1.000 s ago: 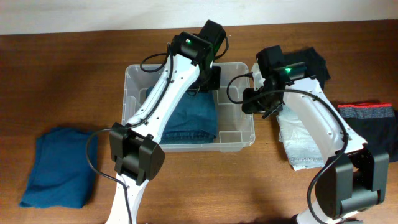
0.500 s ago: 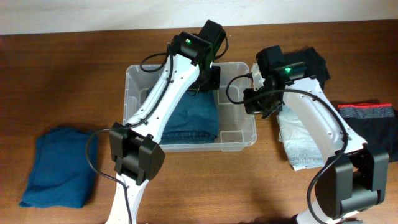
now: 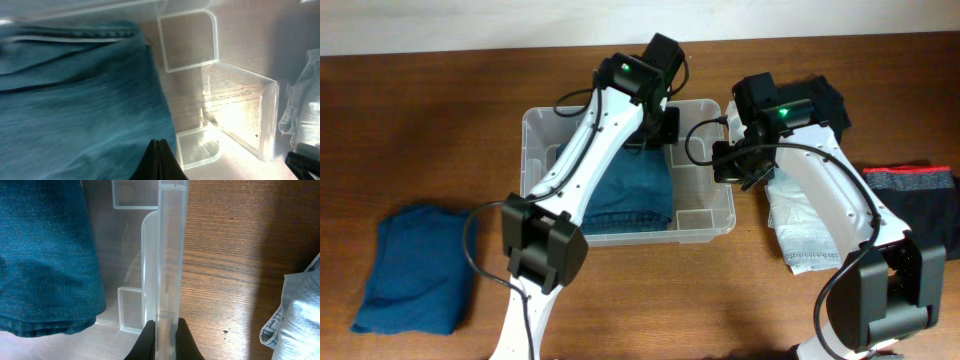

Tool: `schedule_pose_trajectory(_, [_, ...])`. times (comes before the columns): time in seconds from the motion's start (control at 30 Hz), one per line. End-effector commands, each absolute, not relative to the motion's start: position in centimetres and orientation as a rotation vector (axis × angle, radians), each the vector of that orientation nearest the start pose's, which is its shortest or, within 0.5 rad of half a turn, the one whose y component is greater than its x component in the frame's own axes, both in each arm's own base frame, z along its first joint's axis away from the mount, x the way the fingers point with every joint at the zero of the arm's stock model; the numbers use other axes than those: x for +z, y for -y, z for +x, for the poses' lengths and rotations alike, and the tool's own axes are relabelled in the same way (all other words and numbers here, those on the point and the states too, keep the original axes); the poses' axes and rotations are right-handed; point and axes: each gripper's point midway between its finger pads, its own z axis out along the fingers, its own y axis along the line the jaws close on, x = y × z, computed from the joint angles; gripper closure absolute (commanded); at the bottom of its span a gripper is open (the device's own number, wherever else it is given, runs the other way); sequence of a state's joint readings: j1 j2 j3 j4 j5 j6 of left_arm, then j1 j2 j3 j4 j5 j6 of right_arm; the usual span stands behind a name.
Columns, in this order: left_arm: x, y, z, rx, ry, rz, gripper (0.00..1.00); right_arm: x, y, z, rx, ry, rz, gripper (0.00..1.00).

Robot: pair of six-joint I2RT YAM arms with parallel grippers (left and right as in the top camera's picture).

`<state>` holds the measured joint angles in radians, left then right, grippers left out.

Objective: Pack container

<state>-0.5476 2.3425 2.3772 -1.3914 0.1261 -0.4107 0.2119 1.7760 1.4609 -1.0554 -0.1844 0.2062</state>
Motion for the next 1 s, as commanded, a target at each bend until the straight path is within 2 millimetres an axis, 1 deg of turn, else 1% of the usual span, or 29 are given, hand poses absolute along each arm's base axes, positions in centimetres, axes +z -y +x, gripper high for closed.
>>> schedule_pose_trajectory(0.0, [11.0, 29.3, 41.0, -0.395, -3.042, 0.262, 0.99, 11.8, -10.8, 36.2, 0.316, -2.958, -0.056, 0.96])
schedule_pose_trajectory(0.13, [8.8, 30.2, 40.1, -0.385, -3.096, 0.28, 0.99, 11.8, -10.7, 36.2, 0.315, -2.958, -0.056, 0.96])
schedule_pose_trajectory(0.23, [7.6, 30.2, 39.7, -0.363, -3.138, 0.233, 0.99, 11.8, -10.7, 36.2, 0.315, -2.958, -0.057, 0.96])
schedule_pose_trajectory(0.47, [5.3, 30.0, 39.5, -0.333, -3.182, 0.225, 0.99, 11.8, -10.7, 36.2, 0.315, -2.958, -0.057, 0.96])
schedule_pose_trajectory(0.57, [4.9, 29.9, 39.4, -0.317, -3.193, 0.222, 0.99, 11.8, -10.7, 36.2, 0.315, -2.958, -0.057, 0.96])
schedule_pose_trajectory(0.63, [4.7, 29.2, 39.5, -0.259, -3.194, 0.211, 0.99, 11.8, -10.7, 36.2, 0.315, -2.958, -0.057, 0.96])
schedule_pose_trajectory(0.7, [4.5, 28.0, 39.6, -0.16, -3.195, 0.178, 0.99, 11.8, -10.7, 36.2, 0.315, -2.958, -0.057, 0.96])
schedule_pose_trajectory(0.87, [4.5, 27.4, 39.3, -0.114, -3.211, 0.175, 0.99, 11.8, -10.7, 36.2, 0.315, -2.956, -0.056, 0.96])
schedule_pose_trajectory(0.97, [4.5, 26.6, 39.3, -0.047, -3.208, 0.175, 0.99, 11.8, -10.7, 36.2, 0.314, -2.959, -0.057, 0.96])
